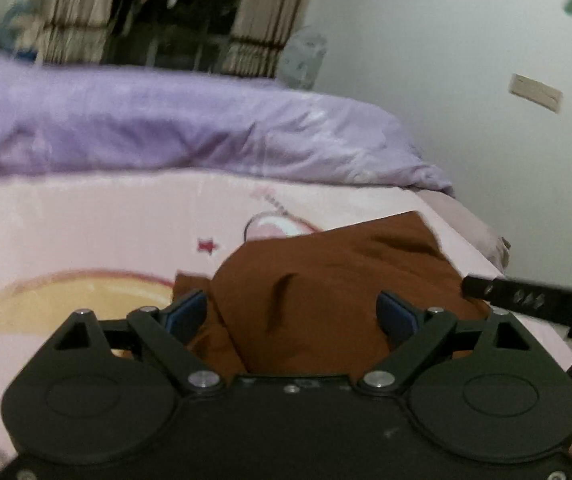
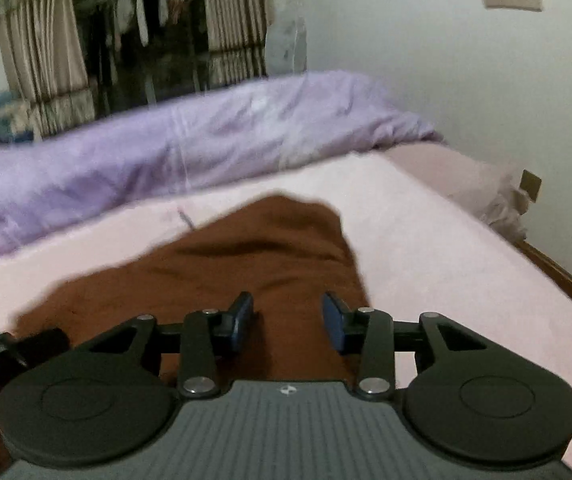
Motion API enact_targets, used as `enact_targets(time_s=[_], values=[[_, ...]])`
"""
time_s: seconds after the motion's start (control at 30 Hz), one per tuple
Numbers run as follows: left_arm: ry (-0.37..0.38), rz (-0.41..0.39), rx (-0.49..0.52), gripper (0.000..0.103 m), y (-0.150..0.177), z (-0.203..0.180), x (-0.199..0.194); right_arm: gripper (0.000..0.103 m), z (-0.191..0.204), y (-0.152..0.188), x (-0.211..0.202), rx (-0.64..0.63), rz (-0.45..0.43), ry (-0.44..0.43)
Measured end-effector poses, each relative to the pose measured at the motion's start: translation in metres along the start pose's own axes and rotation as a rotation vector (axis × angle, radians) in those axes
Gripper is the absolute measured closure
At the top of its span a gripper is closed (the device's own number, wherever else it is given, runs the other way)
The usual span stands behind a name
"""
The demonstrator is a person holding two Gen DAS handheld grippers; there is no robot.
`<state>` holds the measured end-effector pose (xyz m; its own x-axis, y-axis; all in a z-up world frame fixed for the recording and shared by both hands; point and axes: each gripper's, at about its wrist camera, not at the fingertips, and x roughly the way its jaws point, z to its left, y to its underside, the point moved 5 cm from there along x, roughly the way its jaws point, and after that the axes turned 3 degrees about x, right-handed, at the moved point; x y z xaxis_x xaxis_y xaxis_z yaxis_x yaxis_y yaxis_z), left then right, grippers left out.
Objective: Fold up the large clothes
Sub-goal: 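Lower the jacket onto the sheet and open both grippers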
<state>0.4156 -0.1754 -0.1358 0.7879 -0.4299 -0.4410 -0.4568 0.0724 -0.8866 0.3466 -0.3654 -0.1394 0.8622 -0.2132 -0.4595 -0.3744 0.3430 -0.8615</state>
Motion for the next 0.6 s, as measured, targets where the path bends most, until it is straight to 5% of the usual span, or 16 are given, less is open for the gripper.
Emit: enact_targets(time_s=[0.17, 0.3, 0.43, 0.6], values=[[0.027, -0.056, 0.042, 0.009, 0.007, -0.029, -0.060, 0.057, 0.017, 0.007, -0.043, -0.063, 0.021, -0.020], [-0.063, 0.140, 0.183, 0.006, 0.060, -0.035, -0.026, 0.057, 0.014, 0.047, -0.012, -0.049, 0.147, -0.004], [-0.022, 0.121, 0.049, 0.005, 0.064, -0.020, -0.037, 0.057, 0.018, 0.049, -0.033, -0.085, 0.092, 0.026], [-0.058, 0.085, 0.081, 0.007, 0.049, -0.024, -0.071, 0.057, 0.022, 0.035, -0.073, -0.094, 0.094, 0.026]])
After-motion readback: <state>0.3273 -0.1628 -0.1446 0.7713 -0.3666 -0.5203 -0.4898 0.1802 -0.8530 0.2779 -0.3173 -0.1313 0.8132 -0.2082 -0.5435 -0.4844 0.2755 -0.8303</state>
